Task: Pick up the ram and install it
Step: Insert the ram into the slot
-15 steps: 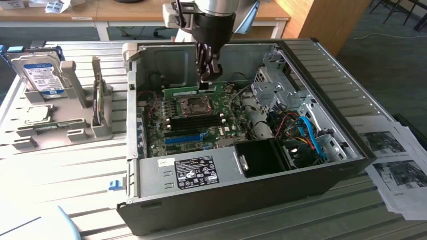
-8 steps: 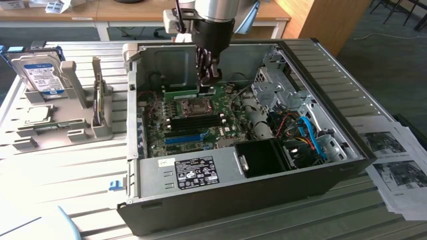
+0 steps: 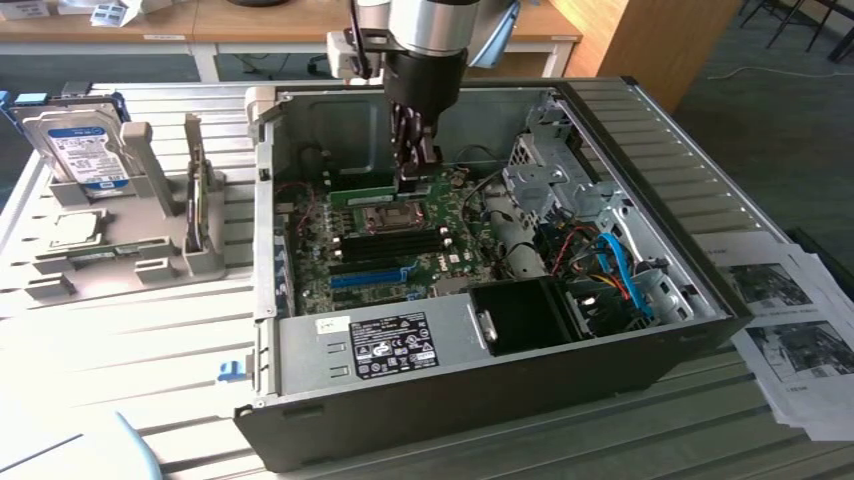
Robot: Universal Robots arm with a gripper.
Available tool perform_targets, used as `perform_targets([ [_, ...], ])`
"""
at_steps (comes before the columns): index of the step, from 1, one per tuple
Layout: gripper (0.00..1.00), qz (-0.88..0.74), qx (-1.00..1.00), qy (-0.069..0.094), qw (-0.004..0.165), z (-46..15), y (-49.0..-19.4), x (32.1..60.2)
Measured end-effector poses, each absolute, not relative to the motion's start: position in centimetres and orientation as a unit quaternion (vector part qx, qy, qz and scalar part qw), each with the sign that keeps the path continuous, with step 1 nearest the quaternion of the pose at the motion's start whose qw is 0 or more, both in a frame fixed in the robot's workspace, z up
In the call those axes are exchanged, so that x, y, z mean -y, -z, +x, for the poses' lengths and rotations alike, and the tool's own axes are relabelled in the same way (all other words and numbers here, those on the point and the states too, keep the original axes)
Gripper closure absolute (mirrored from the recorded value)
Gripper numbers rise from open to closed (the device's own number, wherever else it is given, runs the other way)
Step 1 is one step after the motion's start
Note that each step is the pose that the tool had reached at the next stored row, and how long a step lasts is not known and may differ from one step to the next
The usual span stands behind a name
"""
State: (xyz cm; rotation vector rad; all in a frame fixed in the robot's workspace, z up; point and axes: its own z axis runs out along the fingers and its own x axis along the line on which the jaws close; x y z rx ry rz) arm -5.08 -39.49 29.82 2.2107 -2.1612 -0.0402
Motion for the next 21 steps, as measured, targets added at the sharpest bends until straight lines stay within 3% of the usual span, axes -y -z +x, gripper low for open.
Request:
perform_targets([
  [21, 0.89, 0.715, 0.699, 0.013, 0.025, -5.1, -27.2, 39.5],
])
